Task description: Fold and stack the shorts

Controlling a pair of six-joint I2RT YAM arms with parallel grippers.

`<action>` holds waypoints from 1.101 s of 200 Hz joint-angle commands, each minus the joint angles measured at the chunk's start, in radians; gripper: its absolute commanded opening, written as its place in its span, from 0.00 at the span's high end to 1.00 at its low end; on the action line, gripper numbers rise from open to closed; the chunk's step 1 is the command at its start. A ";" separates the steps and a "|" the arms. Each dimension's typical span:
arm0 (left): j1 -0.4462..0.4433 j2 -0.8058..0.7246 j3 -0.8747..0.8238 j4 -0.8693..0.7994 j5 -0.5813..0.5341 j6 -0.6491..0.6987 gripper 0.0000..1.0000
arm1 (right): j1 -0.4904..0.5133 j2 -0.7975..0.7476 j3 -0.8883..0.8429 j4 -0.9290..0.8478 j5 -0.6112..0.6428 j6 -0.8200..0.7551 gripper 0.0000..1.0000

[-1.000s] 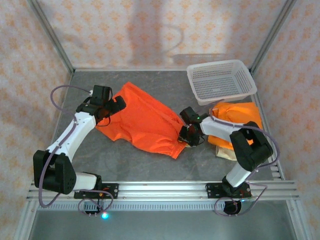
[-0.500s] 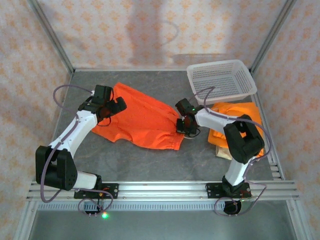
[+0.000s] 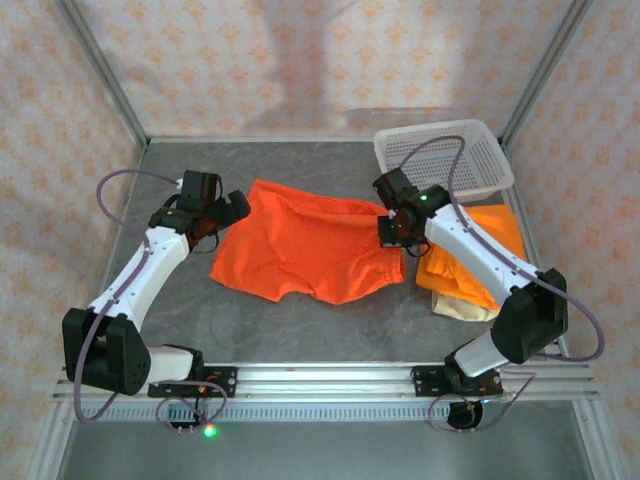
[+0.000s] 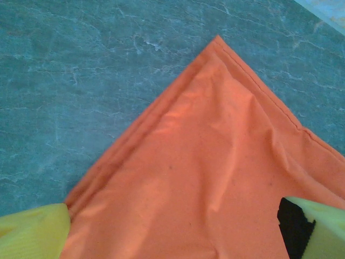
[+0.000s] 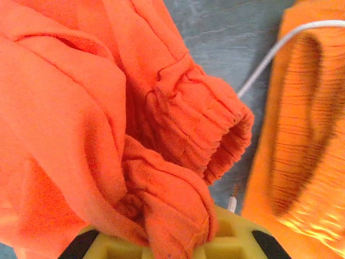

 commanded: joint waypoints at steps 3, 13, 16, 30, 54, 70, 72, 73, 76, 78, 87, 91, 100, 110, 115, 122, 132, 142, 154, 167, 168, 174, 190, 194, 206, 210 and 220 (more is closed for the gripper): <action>-0.038 -0.010 -0.038 0.026 0.055 -0.028 0.00 | -0.011 -0.031 0.026 -0.114 0.080 -0.061 1.00; -0.071 0.004 -0.047 0.049 0.056 -0.041 0.00 | -0.016 -0.031 0.020 -0.113 0.078 -0.065 1.00; -0.083 0.010 -0.051 0.055 0.056 -0.044 0.00 | -0.016 -0.031 0.018 -0.112 0.075 -0.066 1.00; -0.130 0.042 -0.067 0.093 0.067 -0.067 0.00 | -0.018 -0.020 0.013 -0.108 0.063 -0.070 1.00; -0.177 0.128 -0.117 0.172 0.097 -0.112 0.00 | -0.017 -0.009 0.010 -0.085 0.031 -0.067 1.00; -0.199 0.178 -0.152 0.197 0.089 -0.120 0.00 | -0.018 -0.018 0.003 -0.051 -0.001 -0.063 1.00; -0.202 0.183 -0.158 0.201 0.088 -0.121 0.00 | -0.017 -0.018 0.004 -0.048 -0.004 -0.063 1.00; -0.203 0.185 -0.161 0.205 0.087 -0.121 0.00 | -0.017 -0.018 0.004 -0.047 -0.005 -0.062 1.00; -0.207 0.191 -0.170 0.214 0.087 -0.124 0.00 | -0.017 -0.018 0.005 -0.044 -0.008 -0.062 1.00; -0.209 0.194 -0.176 0.219 0.086 -0.125 0.00 | -0.018 -0.018 0.008 -0.043 -0.009 -0.063 1.00; -0.222 0.209 -0.204 0.241 0.081 -0.129 0.00 | -0.017 -0.015 0.018 -0.043 -0.012 -0.066 1.00; -0.226 0.214 -0.214 0.246 0.077 -0.131 0.00 | -0.017 -0.011 0.026 -0.047 -0.010 -0.067 1.00; -0.234 0.219 -0.238 0.254 0.068 -0.138 0.00 | -0.019 -0.003 0.044 -0.056 -0.005 -0.074 1.00; -0.241 0.217 -0.263 0.263 0.062 -0.148 0.00 | -0.019 0.007 0.064 -0.065 0.001 -0.081 1.00; -0.245 0.212 -0.279 0.270 0.058 -0.157 0.00 | -0.021 0.013 0.073 -0.070 0.004 -0.085 1.00; -0.253 0.205 -0.299 0.282 0.057 -0.168 0.00 | -0.024 0.020 0.087 -0.076 0.006 -0.092 1.00; -0.268 0.196 -0.329 0.294 0.054 -0.182 0.00 | -0.033 0.031 0.106 -0.088 0.008 -0.103 1.00; -0.285 0.186 -0.358 0.306 0.048 -0.199 0.00 | -0.043 0.044 0.127 -0.102 0.015 -0.116 1.00; -0.310 0.177 -0.391 0.319 0.049 -0.226 0.00 | -0.057 0.058 0.156 -0.124 0.018 -0.131 1.00; -0.350 0.171 -0.415 0.330 0.047 -0.257 0.00 | -0.069 0.073 0.192 -0.148 0.025 -0.144 1.00; -0.355 0.170 -0.416 0.330 0.046 -0.260 0.00 | -0.070 0.074 0.194 -0.150 0.026 -0.145 1.00; -0.381 0.166 -0.423 0.333 0.040 -0.276 0.00 | -0.071 0.080 0.215 -0.161 0.029 -0.149 1.00; -0.472 0.162 -0.430 0.346 0.021 -0.326 0.00 | -0.072 0.104 0.275 -0.193 0.027 -0.152 1.00; -0.497 0.164 -0.430 0.351 0.016 -0.343 0.00 | -0.071 0.110 0.289 -0.199 0.023 -0.149 1.00; -0.572 0.173 -0.422 0.365 -0.002 -0.390 0.00 | -0.073 0.127 0.325 -0.210 -0.013 -0.140 1.00; -0.596 0.178 -0.415 0.369 -0.007 -0.404 0.00 | -0.071 0.132 0.333 -0.210 -0.023 -0.133 1.00; -0.655 0.192 -0.395 0.372 -0.027 -0.430 0.00 | -0.072 0.144 0.349 -0.212 -0.045 -0.113 1.00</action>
